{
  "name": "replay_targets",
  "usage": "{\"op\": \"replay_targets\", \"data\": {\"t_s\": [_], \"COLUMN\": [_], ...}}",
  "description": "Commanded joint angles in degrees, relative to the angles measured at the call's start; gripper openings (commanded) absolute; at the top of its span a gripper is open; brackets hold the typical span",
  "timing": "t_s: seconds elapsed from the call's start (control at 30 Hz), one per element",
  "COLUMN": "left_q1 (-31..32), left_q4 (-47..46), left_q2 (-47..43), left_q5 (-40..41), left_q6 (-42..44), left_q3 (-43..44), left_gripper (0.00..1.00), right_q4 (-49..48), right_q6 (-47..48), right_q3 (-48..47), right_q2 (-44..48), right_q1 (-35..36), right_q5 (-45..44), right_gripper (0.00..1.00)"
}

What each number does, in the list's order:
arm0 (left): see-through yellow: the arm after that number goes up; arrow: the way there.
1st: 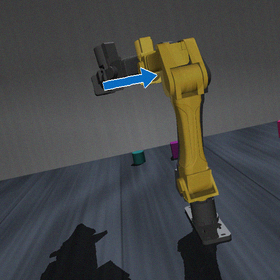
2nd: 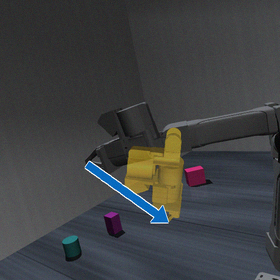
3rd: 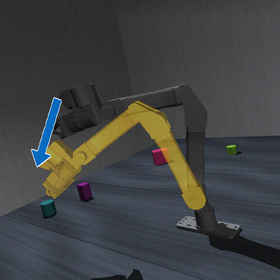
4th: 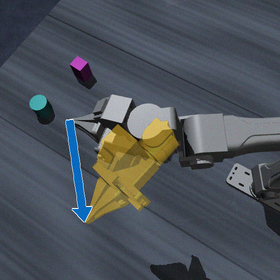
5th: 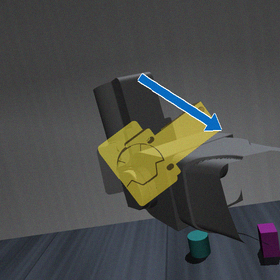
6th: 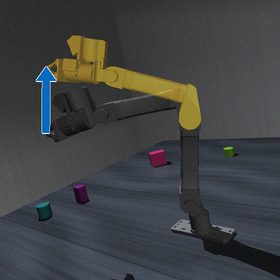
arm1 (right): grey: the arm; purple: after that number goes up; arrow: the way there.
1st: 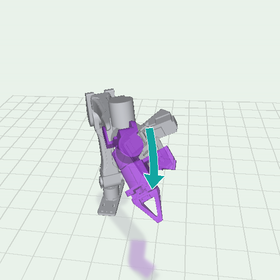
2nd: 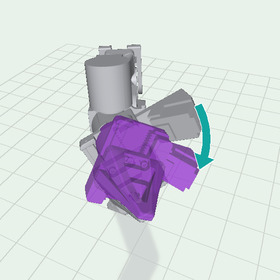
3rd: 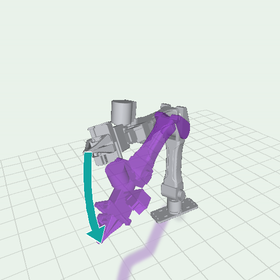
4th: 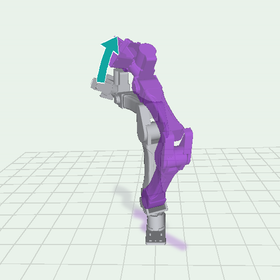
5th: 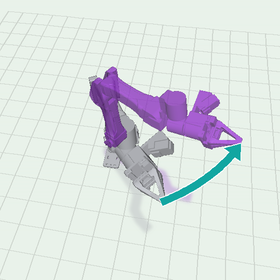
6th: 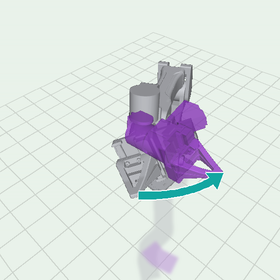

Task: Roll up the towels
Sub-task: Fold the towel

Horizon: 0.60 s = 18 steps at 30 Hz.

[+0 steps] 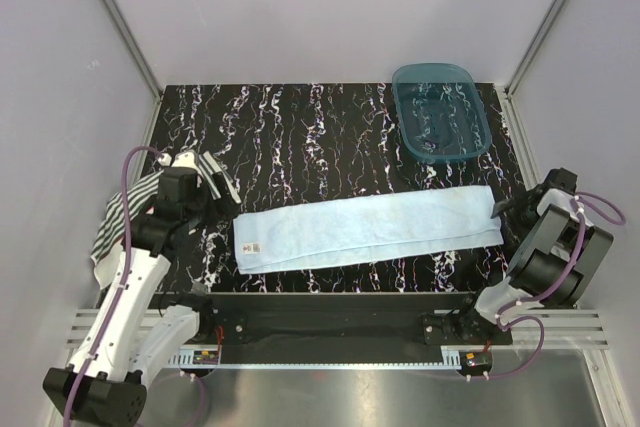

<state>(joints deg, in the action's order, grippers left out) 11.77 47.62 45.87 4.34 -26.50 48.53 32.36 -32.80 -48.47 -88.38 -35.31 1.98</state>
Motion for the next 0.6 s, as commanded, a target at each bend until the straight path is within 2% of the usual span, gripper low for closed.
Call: {"op": "replay_targets", "data": {"t_s": [0.0, 0.03, 0.13, 0.17, 0.3, 0.47, 0.5, 0.57], "left_q1": [-0.43, -0.61, -0.87, -0.96, -0.96, -1.05, -1.13, -1.14], "left_q4": [-4.02, -4.11, -4.29, -4.2, -4.37, -4.46, -4.46, -4.46], "left_q2": [-0.16, 0.18, 0.63, 0.63, 0.8, 0.54, 0.63, 0.63], "left_q5": [0.5, 0.5, 0.49, 0.5, 0.58, 0.85, 0.85, 0.85], "left_q6": [0.93, 0.93, 0.93, 0.84, 0.84, 0.84, 0.84, 0.84], "left_q3": [-0.72, -0.72, -0.81, -0.81, -0.98, -1.07, -0.99, -1.07], "left_gripper": [0.89, 0.89, 0.88, 0.88, 0.88, 0.88, 0.88, 0.88], "right_q4": [-2.83, -3.09, -4.06, -4.32, -5.37, -5.99, -5.73, -5.2], "right_q6": [0.54, 0.8, 1.24, 1.24, 1.07, 1.33, 1.24, 1.42], "right_q3": [0.92, 1.09, 1.45, 1.45, 1.88, 2.59, 2.68, 2.59], "right_q2": [-2.67, -2.94, -3.81, -3.82, -3.91, -3.29, -2.33, -0.75], "right_q1": [-0.11, -0.11, -0.2, -0.11, -0.2, -0.11, -0.02, -0.02], "right_q5": [-1.54, -0.84, 0.57, 1.01, 2.94, 4.87, 5.66, 6.02], "right_gripper": [0.86, 0.81, 0.53, 0.39, 0.23, 0.12, 0.04, 0.0]}}
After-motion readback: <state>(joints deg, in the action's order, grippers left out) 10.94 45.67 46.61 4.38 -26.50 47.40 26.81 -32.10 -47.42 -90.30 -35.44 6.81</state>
